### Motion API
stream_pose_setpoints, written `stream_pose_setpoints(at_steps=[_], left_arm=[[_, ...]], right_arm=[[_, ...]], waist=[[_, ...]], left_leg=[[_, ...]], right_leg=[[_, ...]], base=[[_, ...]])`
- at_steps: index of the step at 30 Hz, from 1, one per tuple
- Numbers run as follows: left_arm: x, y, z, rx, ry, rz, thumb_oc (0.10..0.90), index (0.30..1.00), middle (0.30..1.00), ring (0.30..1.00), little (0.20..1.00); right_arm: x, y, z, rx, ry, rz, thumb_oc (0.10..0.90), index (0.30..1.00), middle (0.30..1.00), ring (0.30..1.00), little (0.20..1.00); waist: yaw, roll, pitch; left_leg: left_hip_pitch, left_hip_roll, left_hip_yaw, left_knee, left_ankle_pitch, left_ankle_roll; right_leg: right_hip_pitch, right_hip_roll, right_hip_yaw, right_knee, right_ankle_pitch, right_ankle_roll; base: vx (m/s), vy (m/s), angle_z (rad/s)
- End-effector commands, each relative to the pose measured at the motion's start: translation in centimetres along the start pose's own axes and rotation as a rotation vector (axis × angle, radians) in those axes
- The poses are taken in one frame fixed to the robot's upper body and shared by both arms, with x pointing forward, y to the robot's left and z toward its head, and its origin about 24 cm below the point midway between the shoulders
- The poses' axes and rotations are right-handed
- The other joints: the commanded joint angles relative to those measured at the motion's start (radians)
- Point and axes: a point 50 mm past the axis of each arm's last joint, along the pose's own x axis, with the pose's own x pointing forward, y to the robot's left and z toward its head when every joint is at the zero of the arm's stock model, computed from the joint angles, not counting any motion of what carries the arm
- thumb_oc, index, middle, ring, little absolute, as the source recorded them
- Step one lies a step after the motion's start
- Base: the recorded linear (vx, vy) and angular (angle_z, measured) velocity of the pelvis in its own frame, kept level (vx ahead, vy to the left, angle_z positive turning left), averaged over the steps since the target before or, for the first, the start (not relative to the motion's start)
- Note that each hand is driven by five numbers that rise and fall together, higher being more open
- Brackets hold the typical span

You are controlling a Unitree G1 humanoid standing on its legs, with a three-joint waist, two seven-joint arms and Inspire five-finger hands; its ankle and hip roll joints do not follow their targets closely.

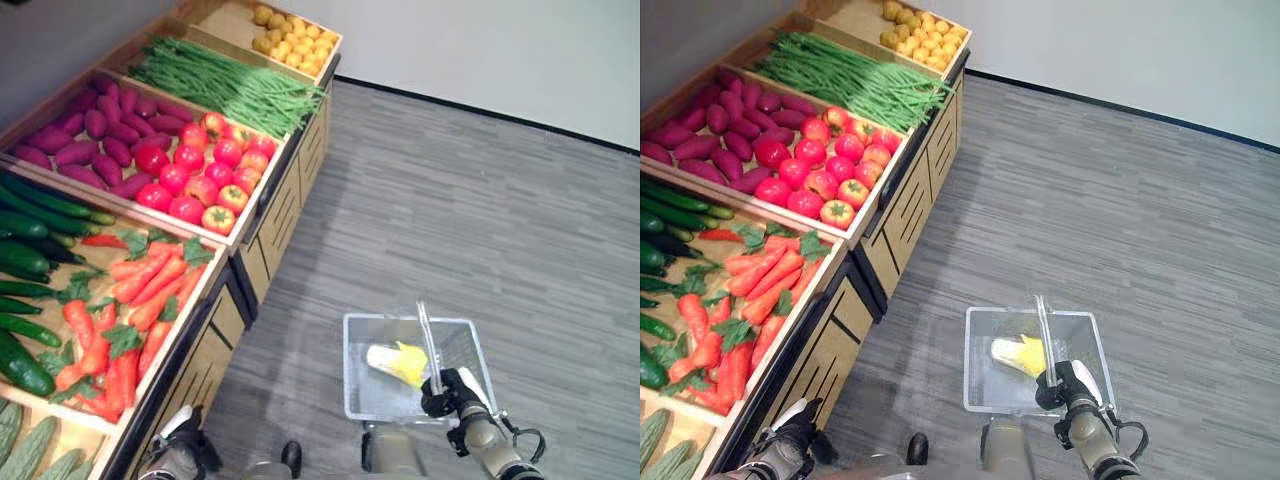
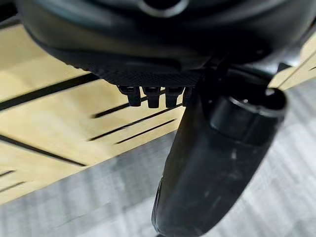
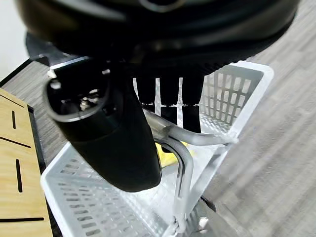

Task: Get the vegetables into the basket

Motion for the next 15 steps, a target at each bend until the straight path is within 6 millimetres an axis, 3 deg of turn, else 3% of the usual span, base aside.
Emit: stream_pose_setpoints(at_steps=[1,10,12,15], left_arm=[[0.2,1.5,-0.2,0.003,-0.015,0.057,0.9,1.0,1.0,1.0,1.0],[-0.4,0.1,-2.4,0.0,0.068,0.022,0.9,1.0,1.0,1.0,1.0],[-0.5,-0.3,-2.5,0.004,0.079,0.011,0.9,1.0,1.0,1.0,1.0],[-0.7,-1.0,-2.8,0.028,0.09,-0.019,0.9,1.0,1.0,1.0,1.0]], right_arm=[[0.9,-5.0,2.1,-0.027,-0.109,-0.146,0.4,0.3,0.3,0.3,0.3],[1.0,-7.4,2.7,-0.08,-0.153,-0.204,0.4,0.3,0.3,0.3,0.3],[0.9,-7.8,2.4,-0.084,-0.143,-0.221,0.4,0.3,0.3,0.3,0.3],[0.8,-8.2,1.6,-0.089,-0.119,-0.236,0.4,0.3,0.3,0.3,0.3]], waist=[[0.011,0.003,-0.014],[0.021,0.04,-0.032],[0.018,0.041,-0.028],[0.015,0.039,-0.014]], left_leg=[[-0.03,0.105,0.026,0.055,-0.005,-0.077],[-0.053,0.199,-0.021,0.117,0.128,-0.137],[-0.08,0.21,0.013,0.148,0.149,-0.142],[-0.133,0.229,0.128,0.194,0.178,-0.148]], right_leg=[[0.012,0.012,-0.018,0.085,-0.001,0.047],[0.041,0.076,-0.112,0.144,-0.097,-0.01],[0.055,0.07,-0.135,0.143,-0.112,-0.02],[0.094,0.054,-0.181,0.128,-0.129,-0.033]], base=[[0.26,-0.272,0.61],[0.16,-0.229,0.23],[0.06,-0.106,0.5],[0.05,-0.107,0.41]])
